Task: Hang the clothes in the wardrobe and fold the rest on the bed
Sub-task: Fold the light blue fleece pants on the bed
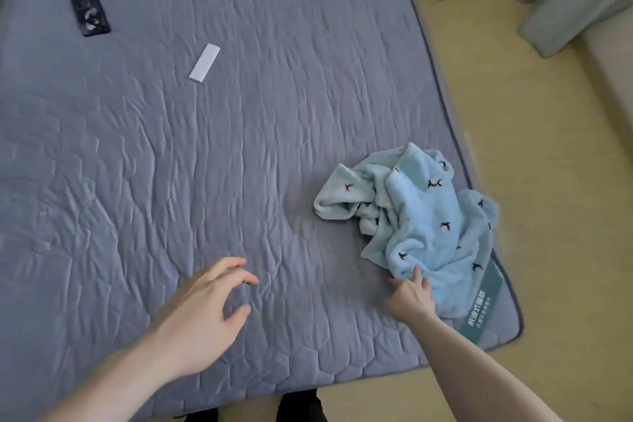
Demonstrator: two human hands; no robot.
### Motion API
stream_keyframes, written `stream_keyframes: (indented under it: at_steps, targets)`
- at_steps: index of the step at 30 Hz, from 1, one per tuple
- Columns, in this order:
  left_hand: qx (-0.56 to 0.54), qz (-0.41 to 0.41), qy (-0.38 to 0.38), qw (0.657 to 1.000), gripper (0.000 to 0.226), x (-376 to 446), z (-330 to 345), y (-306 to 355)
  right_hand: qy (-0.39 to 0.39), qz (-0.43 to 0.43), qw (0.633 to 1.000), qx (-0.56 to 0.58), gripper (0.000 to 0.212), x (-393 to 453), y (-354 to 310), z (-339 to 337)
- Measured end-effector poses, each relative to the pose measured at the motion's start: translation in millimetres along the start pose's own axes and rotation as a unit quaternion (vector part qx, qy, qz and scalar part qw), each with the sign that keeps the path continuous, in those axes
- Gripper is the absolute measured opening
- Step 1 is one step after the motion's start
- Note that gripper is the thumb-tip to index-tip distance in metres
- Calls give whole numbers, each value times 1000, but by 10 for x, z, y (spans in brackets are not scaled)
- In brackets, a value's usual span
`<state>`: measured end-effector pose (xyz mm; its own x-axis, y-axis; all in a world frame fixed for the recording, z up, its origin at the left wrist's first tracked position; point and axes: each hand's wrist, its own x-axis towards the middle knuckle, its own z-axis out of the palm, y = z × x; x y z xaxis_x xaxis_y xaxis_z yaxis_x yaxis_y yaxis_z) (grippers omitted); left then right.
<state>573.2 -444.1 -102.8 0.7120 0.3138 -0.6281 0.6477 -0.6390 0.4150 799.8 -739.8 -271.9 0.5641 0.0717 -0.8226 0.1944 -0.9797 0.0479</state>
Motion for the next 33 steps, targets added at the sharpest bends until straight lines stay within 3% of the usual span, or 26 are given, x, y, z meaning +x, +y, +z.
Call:
stream_keyframes:
  at_steps: [5, 8, 11, 14, 17, 20, 24, 29, 31, 33]
  targets:
    - [-4, 3, -13, 1000, 27, 35, 294, -24, 10, -11, 1000, -17, 34, 253, 43, 79]
    - [-1, 6, -10, 1000, 26, -86, 260, 29, 76, -46, 992, 94, 14, -64, -75, -90]
    - [1, 24, -4, 1000, 28, -314, 96, 158, 144, -98, 923, 343, 20, -675, -196, -448]
    - [-7, 58, -1, 998, 32, -587, -157, 316, 166, -188, 848, 467, 30, -1589, -326, -961]
    - [-9, 95, -1, 995, 41, -884, -462, 468, 172, -268, 806, 499, 35, -2564, -454, -1421]
    - [-27, 122, -10, 992, 70, -1211, -743, 518, 164, -316, 771, 529, 38, -3479, -623, -1693]
    - [-68, 155, -2, 986, 110, -1659, -967, 302, 115, -367, 708, 592, 39, -4473, -917, -1729]
    - [-64, 187, -12, 980, 137, -2125, -943, -240, 54, -437, 643, 627, 39, -5294, -1363, -1608]
    - [-71, 209, -1, 975, 123, -2293, -853, -387, 34, -459, 620, 635, 37, -5525, -1574, -1577]
    - [-127, 193, 37, 972, 73, -2430, -781, -483, 30, -472, 615, 631, 35, -5699, -1759, -1560]
